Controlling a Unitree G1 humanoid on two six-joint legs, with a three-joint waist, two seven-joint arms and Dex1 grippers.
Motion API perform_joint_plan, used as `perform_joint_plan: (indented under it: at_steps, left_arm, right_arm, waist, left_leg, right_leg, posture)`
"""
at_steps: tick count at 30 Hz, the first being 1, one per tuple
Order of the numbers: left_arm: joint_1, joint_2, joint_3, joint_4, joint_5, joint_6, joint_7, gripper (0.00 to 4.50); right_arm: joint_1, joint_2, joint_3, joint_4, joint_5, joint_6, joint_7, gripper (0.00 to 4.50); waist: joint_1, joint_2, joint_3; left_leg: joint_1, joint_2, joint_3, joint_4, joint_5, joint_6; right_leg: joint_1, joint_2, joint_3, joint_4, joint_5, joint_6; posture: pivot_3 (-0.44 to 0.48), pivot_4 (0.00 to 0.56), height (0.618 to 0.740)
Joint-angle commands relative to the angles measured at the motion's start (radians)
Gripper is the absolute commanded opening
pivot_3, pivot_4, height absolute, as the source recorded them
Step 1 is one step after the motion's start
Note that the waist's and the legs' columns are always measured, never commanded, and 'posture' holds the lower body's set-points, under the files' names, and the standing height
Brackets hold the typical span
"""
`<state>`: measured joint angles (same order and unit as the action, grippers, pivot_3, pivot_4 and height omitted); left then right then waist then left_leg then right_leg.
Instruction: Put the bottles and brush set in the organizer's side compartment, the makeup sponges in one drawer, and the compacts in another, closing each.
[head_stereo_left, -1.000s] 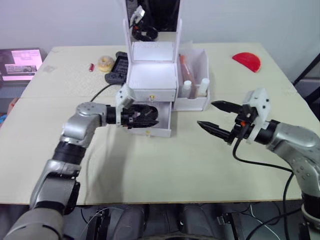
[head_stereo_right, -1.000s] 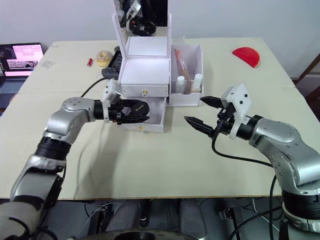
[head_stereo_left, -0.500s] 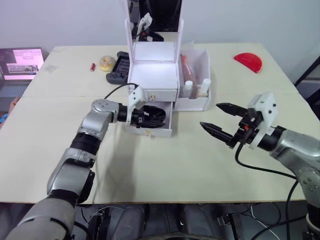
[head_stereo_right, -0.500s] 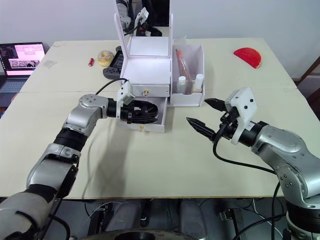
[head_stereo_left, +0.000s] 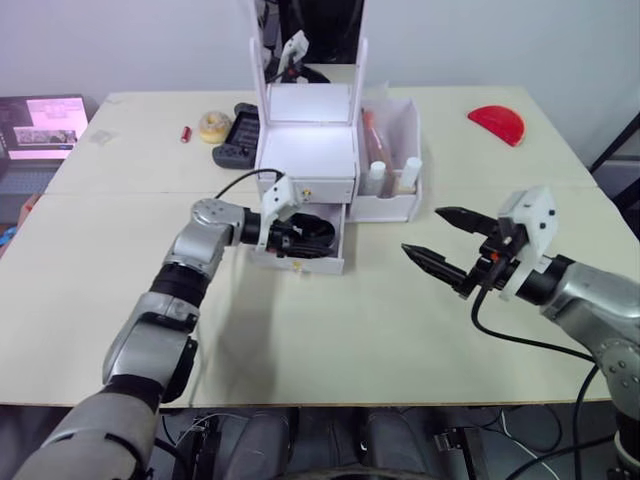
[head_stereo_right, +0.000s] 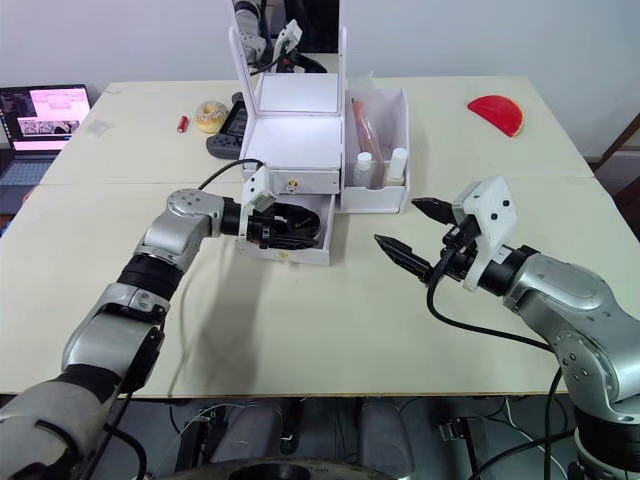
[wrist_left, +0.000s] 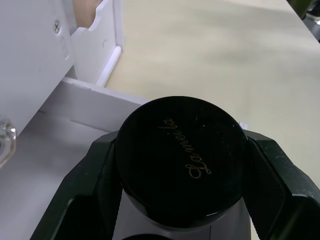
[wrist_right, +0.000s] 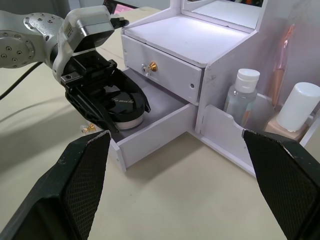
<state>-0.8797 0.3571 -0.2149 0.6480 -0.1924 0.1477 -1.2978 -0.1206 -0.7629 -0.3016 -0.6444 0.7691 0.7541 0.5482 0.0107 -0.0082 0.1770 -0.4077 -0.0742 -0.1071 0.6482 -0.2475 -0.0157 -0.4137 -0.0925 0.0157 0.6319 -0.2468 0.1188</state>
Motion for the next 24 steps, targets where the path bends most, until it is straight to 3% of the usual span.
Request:
perform_joint_plan:
  at_steps: [1, 3, 13, 19, 22, 24]
  left_arm:
    - [-0.031, -0.003, 0.018, -0.004, 0.003, -0.009, -0.002, 3.72]
    - [-0.034, -0.007, 0.022, -0.003, 0.0, -0.001, -0.002, 4.48]
    - [-0.056, 0.03, 0.072, -0.042, -0.04, 0.084, -0.014, 4.48]
    - [-0.027, 0.143, 0.16, -0.213, -0.178, 0.276, -0.111, 4.48]
    - [0.043, 0.229, 0.188, -0.347, -0.246, 0.403, -0.143, 3.67]
    - [0.122, 0.297, 0.186, -0.43, -0.26, 0.443, -0.162, 2.64]
  right_arm:
    - [-0.003, 0.001, -0.029, -0.033, 0.013, -0.016, -0.005, 4.5]
    - [-0.002, 0.001, -0.027, -0.032, 0.011, -0.018, -0.007, 4.5]
    - [-0.004, 0.008, -0.021, -0.025, 0.009, -0.023, -0.01, 4.5]
    - [-0.004, 0.007, -0.016, -0.02, 0.009, -0.024, -0.007, 4.5]
    - [0.002, -0.001, -0.03, -0.017, 0.013, -0.025, 0.003, 4.5]
    - [0.009, -0.01, -0.044, -0.011, 0.013, -0.028, 0.015, 4.5]
  waist:
    - [0.0, 0.0, 0.0]
    - [0.0, 0.0, 0.0]
    - [-0.003, 0.0, 0.0]
    - [-0.008, 0.0, 0.0]
    - [-0.02, 0.001, 0.0]
    - [-0.023, 0.001, 0.0]
  left_leg:
    - [0.0, 0.0, 0.0, 0.0, 0.0, 0.0]
    - [0.0, 0.0, 0.0, 0.0, 0.0, 0.0]
    - [0.0, 0.0, 0.0, 0.0, 0.0, 0.0]
    - [0.0, 0.001, -0.001, 0.0, 0.0, 0.0]
    - [0.0, 0.001, -0.001, 0.0, 0.0, 0.0]
    - [0.001, 0.001, -0.001, -0.001, 0.0, 0.0]
  right_leg:
    - [0.0, 0.0, 0.0, 0.0, 0.0, 0.0]
    - [0.0, 0.0, 0.0, 0.0, 0.0, 0.0]
    - [0.0, 0.001, 0.0, 0.0, 0.0, 0.0]
    - [0.0, 0.001, 0.0, 0.001, 0.0, 0.0]
    - [0.0, 0.001, 0.001, 0.001, 0.0, 0.0]
    - [0.0, 0.002, 0.001, 0.001, 0.0, 0.0]
  posture:
    - [0.0, 0.15, 0.74]
    - [0.0, 0.15, 0.74]
    - [0.0, 0.15, 0.74]
    - [0.0, 0.15, 0.74]
    - [0.0, 0.15, 0.74]
    - [0.0, 0.15, 0.74]
